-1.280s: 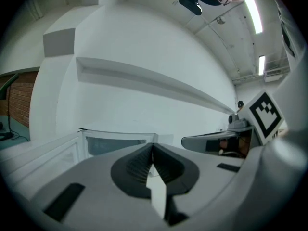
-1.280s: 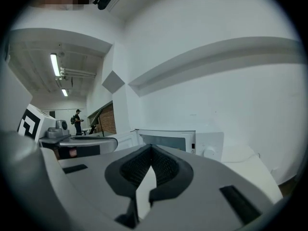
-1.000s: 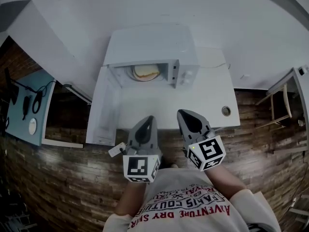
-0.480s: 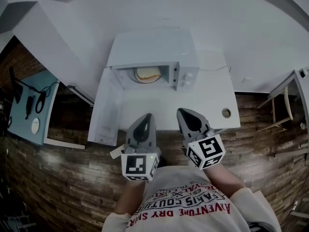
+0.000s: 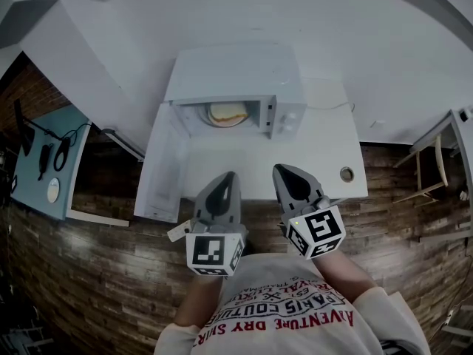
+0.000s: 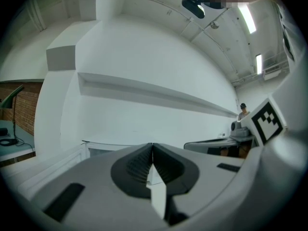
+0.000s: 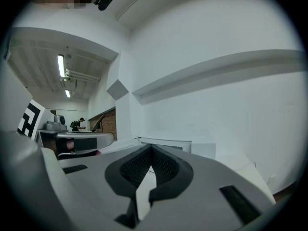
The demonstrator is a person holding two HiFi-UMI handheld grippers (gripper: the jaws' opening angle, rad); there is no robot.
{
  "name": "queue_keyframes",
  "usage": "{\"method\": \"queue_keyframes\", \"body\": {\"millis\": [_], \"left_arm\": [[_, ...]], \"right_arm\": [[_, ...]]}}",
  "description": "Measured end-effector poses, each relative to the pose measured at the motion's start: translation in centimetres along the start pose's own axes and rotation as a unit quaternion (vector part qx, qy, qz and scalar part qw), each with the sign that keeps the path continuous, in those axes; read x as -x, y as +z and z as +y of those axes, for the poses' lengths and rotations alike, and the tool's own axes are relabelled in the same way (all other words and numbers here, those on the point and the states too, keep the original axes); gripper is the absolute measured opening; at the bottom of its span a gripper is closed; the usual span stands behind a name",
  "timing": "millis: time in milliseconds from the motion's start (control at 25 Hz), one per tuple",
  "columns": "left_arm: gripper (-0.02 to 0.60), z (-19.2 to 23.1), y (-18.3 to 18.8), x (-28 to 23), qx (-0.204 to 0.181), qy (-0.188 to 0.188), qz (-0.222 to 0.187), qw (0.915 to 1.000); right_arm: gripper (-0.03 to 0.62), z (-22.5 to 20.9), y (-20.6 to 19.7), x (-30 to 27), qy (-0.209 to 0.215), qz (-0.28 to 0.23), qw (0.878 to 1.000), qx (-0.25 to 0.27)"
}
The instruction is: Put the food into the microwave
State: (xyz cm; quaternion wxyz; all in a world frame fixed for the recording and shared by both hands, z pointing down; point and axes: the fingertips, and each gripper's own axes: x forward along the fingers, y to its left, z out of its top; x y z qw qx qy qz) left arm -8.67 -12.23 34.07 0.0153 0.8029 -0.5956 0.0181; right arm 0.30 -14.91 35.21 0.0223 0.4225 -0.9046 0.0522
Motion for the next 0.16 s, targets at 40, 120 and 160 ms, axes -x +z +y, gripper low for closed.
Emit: {"method": "queue_keyframes", "body": {"millis": [40, 120, 160], "left_arm": [[0.006, 0.12, -0.10, -0.03, 0.001, 0.001, 0.001, 1.0000], [0.006, 0.33, -0.34, -0.05, 0.002, 0.002, 0.002, 1.0000], [0.006, 0.43, -0.46, -0.06, 0.003, 0.003, 0.003, 1.0000]], "right_arm": [[0.012, -0.09, -0.15, -0.06, -0.001, 0.002, 1.000, -0.001], [0.012, -0.28, -0.48, -0.14, -0.003, 0.005, 1.000, -0.006], [0.012, -0.37, -0.64, -0.17, -0.004, 0.007, 1.000, -0.009]]}}
